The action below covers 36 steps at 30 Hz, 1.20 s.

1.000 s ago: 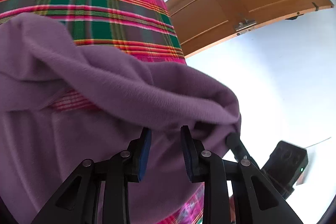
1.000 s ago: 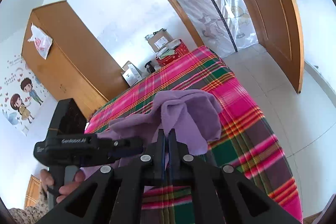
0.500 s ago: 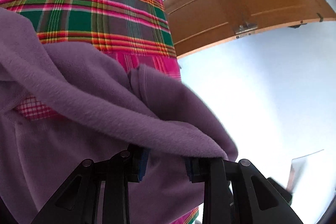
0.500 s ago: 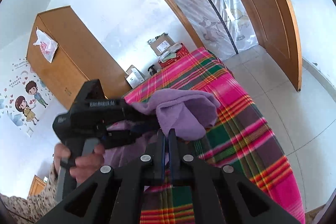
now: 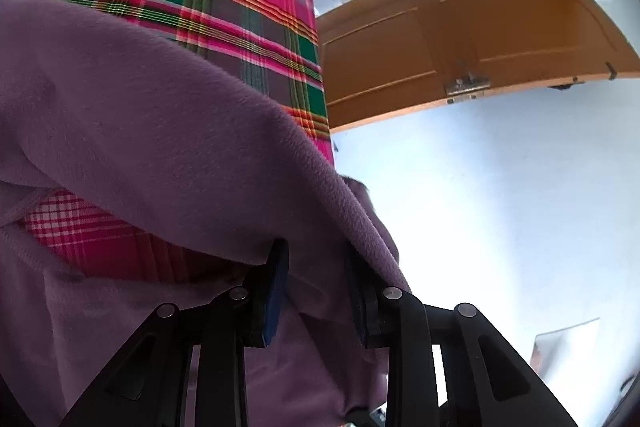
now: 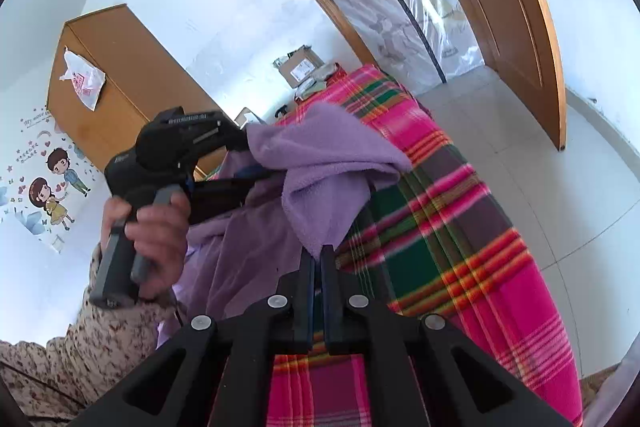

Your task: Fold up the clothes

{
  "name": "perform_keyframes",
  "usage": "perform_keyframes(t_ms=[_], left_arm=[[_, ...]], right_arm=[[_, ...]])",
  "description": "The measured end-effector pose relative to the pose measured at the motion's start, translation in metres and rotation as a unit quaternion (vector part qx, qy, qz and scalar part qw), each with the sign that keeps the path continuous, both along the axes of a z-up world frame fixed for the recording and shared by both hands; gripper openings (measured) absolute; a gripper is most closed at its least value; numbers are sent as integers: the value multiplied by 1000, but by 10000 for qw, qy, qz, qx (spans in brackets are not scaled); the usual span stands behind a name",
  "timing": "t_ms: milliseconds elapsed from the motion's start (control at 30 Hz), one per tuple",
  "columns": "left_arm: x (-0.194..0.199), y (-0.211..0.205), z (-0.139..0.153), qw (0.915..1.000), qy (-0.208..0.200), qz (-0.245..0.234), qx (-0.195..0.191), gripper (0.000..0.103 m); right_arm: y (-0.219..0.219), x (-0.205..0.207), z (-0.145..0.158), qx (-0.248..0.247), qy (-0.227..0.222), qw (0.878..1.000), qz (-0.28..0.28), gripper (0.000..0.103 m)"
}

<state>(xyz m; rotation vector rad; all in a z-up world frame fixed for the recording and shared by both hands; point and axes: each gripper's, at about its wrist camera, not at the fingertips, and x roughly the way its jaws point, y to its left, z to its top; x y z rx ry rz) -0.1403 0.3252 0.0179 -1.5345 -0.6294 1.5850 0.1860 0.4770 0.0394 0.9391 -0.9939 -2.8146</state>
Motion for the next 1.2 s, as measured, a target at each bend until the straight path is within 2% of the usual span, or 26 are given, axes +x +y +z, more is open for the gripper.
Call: perform_keyframes(t_ms=[400,600,733,833,867,933,1000,1100,1200], left_arm=[[-15,0,-10,9993,-171,336,23,30],[-23,-11,-14,9979,-184,626,0,30],[-13,-13,-17,9989,-132,433,-120,29],[-2,-16,-17,9994,-168,291,-36,30],[2,-18,-16,9996,-147,255,-16,30],[9,-20,-14,9997,-116,229,-27,30],[16,-21,-12,9998,-42,185,-3,30],[29,-19,-11,10000,47,33,-49,30],[44,-17,-12,9998,87,-163,-97,30]], right_arm=[[3,20,-26,-211,-337,9992,-51,3],[-1,31,-29,-44,-493,9988,-18,3],[2,30,-29,26,-612,9981,-89,5],[2,29,-20,5,-418,9991,14,5],[2,29,-15,46,-336,9994,21,8],[3,28,-5,200,-184,9996,-17,20],[4,28,6,353,-32,9994,-55,38],[5,19,18,734,55,9971,-179,43],[-1,-2,26,1353,-9,9905,-240,46]])
